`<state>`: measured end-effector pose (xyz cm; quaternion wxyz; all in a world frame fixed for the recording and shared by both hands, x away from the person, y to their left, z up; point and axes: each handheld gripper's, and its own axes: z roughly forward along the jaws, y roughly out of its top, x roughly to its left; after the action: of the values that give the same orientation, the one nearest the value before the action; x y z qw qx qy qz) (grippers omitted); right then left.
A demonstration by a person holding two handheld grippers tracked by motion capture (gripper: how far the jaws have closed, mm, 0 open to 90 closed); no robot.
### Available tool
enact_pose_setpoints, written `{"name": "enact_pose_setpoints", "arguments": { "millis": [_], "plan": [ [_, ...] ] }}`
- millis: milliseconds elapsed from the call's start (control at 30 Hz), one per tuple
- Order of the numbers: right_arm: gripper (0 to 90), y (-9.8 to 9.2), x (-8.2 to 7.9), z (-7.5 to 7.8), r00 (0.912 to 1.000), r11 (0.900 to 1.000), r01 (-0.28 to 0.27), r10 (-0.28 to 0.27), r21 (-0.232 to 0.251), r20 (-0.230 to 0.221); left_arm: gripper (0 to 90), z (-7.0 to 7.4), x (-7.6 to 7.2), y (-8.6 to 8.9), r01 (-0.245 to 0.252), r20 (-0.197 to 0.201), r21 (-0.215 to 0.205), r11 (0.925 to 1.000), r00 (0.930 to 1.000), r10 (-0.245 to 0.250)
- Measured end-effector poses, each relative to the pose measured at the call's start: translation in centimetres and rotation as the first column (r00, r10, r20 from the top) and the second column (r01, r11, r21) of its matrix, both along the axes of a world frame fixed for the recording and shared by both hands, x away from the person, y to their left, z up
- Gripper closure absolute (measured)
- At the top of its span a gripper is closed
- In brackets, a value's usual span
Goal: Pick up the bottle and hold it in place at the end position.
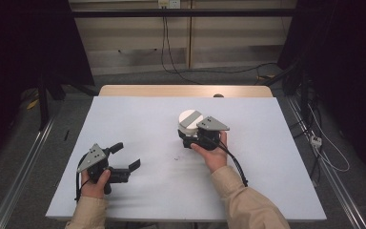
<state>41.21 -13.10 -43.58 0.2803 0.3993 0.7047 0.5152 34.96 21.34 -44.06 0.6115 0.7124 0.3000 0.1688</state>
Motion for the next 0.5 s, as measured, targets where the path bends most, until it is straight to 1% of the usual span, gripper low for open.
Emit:
{"name": "enact_pose_setpoints", "arguments": {
  "millis": [167,300,400,467,500],
  "plan": [
    [18.6,0.1,0.6,-0.4,1.0,1.0,0.007,-0.007,-0.008,-0.001,3.3,0.0,0.1,-0.1,-0.003,0.0,0.003,1.0,1.0,0.003],
    [18.6,0.2,0.9,-0.7,0.9999,1.0,0.01,-0.01,0.005,0.001,3.3,0.0,0.1,0.0,-0.002,-0.001,0.003,1.0,1.0,0.002],
    [18.6,0.3,1.1,-0.7,0.9999,1.0,0.011,-0.011,-0.011,0.007,3.3,-0.1,0.1,0.0,-0.004,-0.001,-0.003,1.0,1.0,0.004],
    [18.6,0.4,1.2,-0.8,0.9999,1.0,0.006,-0.006,0.001,0.009,3.3,-0.1,0.1,-0.1,-0.006,-0.002,-0.003,1.0,1.0,0.006],
    [18.6,0.5,1.3,-0.8,1.0,1.0,0.008,-0.008,-0.001,0.006,3.3,-0.1,0.1,-0.1,-0.007,-0.003,-0.003,1.0,1.0,0.007]
  ]
}}
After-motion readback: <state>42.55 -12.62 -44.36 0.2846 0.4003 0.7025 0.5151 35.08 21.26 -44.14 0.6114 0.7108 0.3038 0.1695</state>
